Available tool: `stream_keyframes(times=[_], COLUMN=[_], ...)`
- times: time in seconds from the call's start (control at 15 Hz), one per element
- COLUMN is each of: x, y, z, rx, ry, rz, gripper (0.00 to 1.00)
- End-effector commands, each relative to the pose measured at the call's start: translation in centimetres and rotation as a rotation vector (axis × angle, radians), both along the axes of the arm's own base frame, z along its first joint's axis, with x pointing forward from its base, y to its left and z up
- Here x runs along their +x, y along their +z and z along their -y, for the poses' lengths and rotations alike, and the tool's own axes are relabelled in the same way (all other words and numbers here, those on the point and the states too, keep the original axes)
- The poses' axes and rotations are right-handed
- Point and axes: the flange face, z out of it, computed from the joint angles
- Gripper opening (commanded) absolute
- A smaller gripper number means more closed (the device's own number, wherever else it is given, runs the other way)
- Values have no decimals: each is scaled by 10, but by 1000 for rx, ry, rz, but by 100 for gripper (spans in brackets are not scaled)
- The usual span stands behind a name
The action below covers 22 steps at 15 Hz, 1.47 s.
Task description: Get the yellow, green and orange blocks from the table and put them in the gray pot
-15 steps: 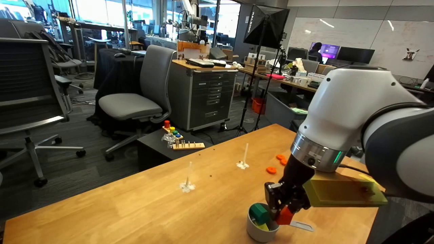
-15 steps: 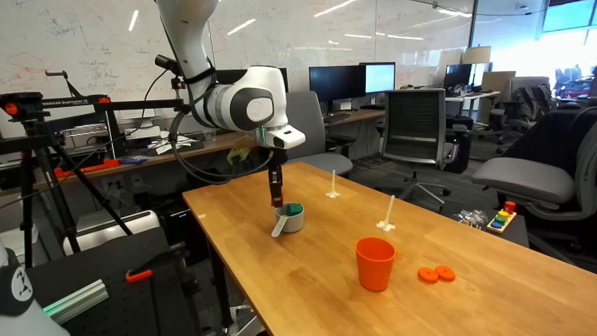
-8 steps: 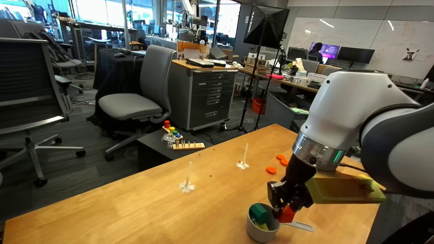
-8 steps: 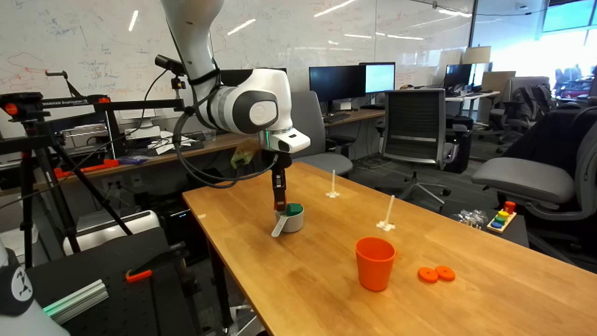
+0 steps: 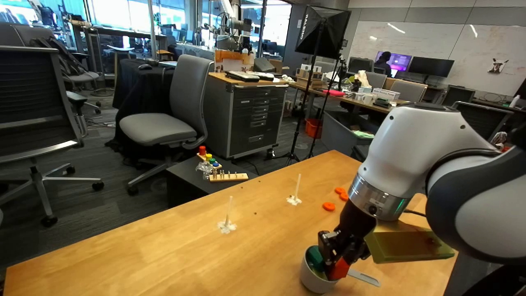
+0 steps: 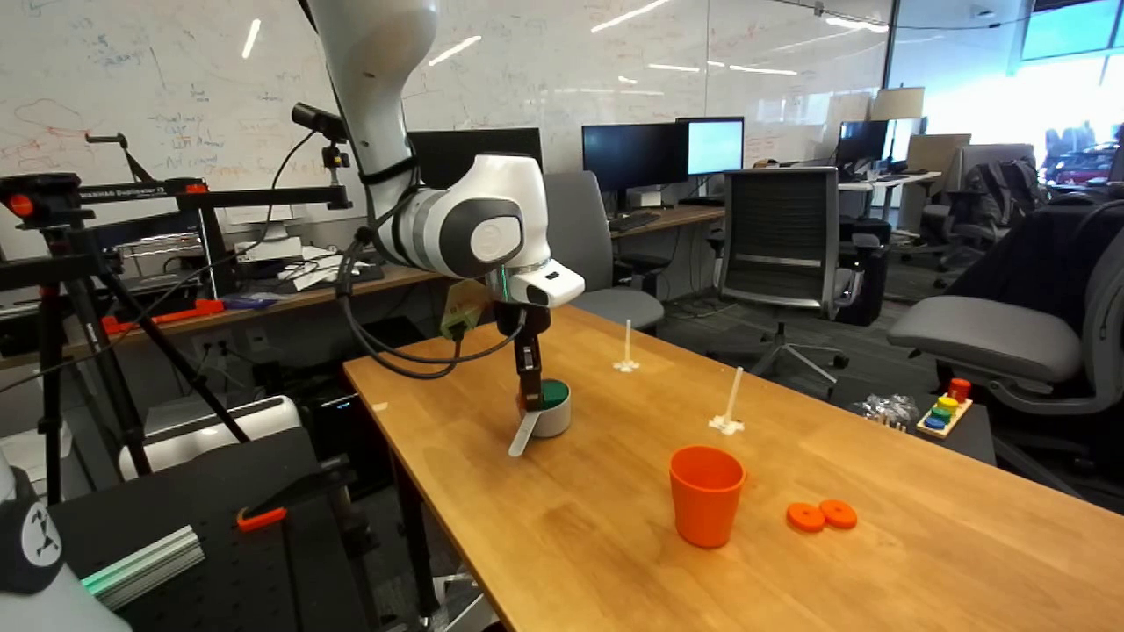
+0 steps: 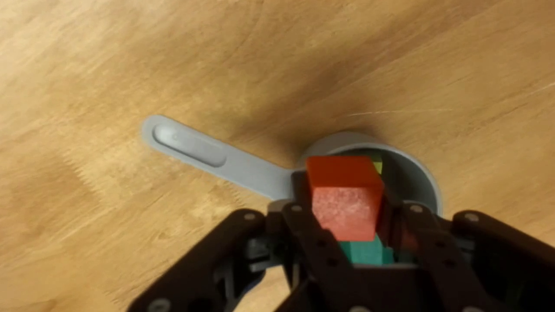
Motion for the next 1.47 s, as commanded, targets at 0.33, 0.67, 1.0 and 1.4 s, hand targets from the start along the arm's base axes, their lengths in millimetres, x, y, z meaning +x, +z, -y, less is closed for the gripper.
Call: stream_keyframes(times=[0.33, 0.67, 1.0, 1.4], x=[18, 24, 39, 66], y=[1, 1, 24, 98], z=[-26, -30, -25, 8], rx=[16, 25, 23, -57], ry=[57, 68, 49, 2], rz=[47, 48, 76, 137], gripper=[67, 100, 100, 100])
